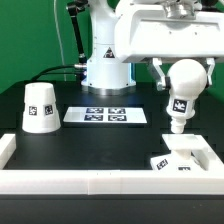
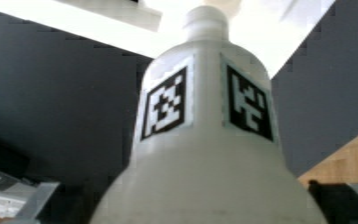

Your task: Assemble lamp

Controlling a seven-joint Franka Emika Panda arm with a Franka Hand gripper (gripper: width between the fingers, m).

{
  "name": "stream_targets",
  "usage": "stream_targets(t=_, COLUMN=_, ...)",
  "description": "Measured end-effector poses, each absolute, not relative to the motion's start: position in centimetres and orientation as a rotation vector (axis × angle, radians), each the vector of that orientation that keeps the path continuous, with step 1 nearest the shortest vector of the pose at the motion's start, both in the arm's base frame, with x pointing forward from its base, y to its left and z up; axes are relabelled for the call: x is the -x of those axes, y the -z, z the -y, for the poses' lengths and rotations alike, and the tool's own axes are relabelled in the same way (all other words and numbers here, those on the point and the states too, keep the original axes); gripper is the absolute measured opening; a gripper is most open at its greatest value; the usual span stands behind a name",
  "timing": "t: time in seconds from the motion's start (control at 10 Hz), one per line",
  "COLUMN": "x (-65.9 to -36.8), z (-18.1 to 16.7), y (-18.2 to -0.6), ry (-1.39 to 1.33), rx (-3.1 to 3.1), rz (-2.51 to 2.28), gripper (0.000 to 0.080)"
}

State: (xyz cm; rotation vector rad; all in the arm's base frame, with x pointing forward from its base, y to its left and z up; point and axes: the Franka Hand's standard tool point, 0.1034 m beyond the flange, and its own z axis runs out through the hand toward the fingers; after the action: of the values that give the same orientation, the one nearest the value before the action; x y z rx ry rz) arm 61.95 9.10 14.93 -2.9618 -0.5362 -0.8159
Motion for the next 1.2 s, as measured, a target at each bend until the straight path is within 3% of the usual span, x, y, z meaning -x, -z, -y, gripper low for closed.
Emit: stream_targets(t=1.2, x=-61.5, z=-10.1, y=-12.9, ry=0.754, rx=2.962, rz=0.551, gripper=0.0579)
